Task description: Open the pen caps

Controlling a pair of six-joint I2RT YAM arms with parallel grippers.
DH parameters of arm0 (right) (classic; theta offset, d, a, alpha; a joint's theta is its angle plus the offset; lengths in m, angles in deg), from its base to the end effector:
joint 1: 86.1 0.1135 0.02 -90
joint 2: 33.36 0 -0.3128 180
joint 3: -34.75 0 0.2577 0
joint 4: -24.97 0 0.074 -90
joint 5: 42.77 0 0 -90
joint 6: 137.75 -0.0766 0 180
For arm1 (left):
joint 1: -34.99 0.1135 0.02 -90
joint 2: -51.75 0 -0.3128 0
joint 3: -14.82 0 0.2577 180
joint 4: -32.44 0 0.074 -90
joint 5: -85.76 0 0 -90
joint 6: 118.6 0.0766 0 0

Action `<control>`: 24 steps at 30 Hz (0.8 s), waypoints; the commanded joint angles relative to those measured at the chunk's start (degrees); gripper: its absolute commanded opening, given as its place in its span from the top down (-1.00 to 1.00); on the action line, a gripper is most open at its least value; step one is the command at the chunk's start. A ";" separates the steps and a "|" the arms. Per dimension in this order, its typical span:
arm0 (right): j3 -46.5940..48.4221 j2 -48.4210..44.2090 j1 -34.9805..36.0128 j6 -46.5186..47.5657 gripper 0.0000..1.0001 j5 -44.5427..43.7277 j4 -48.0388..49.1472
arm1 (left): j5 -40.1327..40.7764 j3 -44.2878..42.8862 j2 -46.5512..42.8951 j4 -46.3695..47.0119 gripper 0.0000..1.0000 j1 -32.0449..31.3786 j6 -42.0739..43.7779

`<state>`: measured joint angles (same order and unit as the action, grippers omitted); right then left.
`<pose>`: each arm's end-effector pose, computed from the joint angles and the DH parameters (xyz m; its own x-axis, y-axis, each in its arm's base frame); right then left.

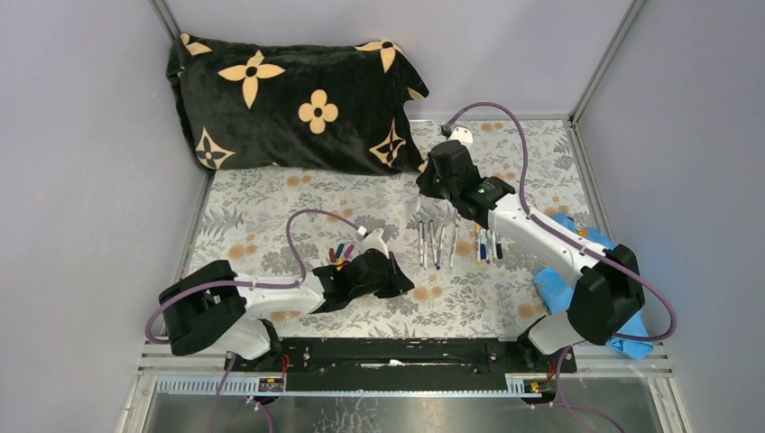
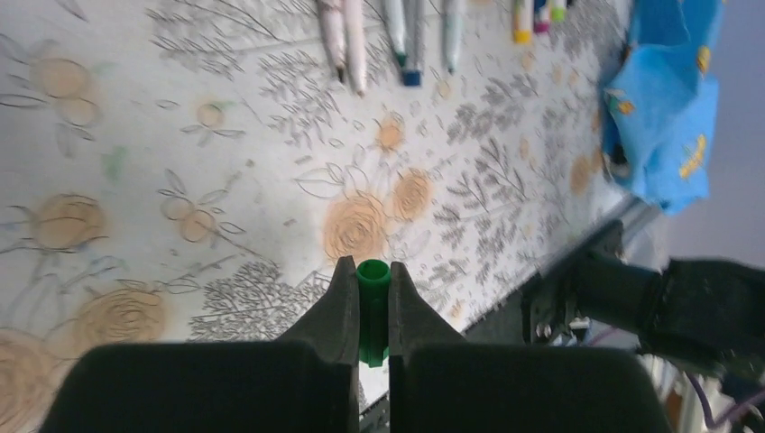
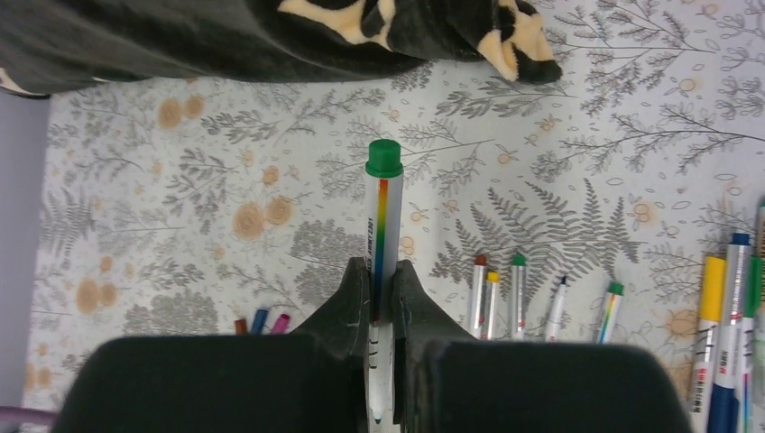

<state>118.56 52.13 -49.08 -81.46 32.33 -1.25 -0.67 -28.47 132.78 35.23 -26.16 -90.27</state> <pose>0.3183 0.2154 0.3485 -0.5330 0.2698 -0.8019 -0.1257 0.9120 0.3904 0.1481 -0.2590 0.1786 -0.8790 -0.2251 -0.4204 0.1598 0.6914 -0.7046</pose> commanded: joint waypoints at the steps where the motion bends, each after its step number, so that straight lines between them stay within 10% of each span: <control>1: -2.71 -1.16 -0.88 3.63 1.00 -2.14 -1.65 | 15.32 -8.26 -1.54 -15.09 1.00 -0.26 0.31; 7: -10.99 -2.27 -0.90 5.44 1.00 -1.71 -3.10 | 24.20 -19.14 3.03 -35.21 1.00 5.26 0.51; 24: -17.17 1.38 -0.95 4.45 1.00 -3.79 -2.27 | 16.60 -15.38 8.86 -32.61 0.67 19.22 1.08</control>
<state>102.03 52.85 -49.74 -76.74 31.42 -4.35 16.71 -44.75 141.00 1.37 -8.19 -89.81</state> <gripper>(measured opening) 0.066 0.156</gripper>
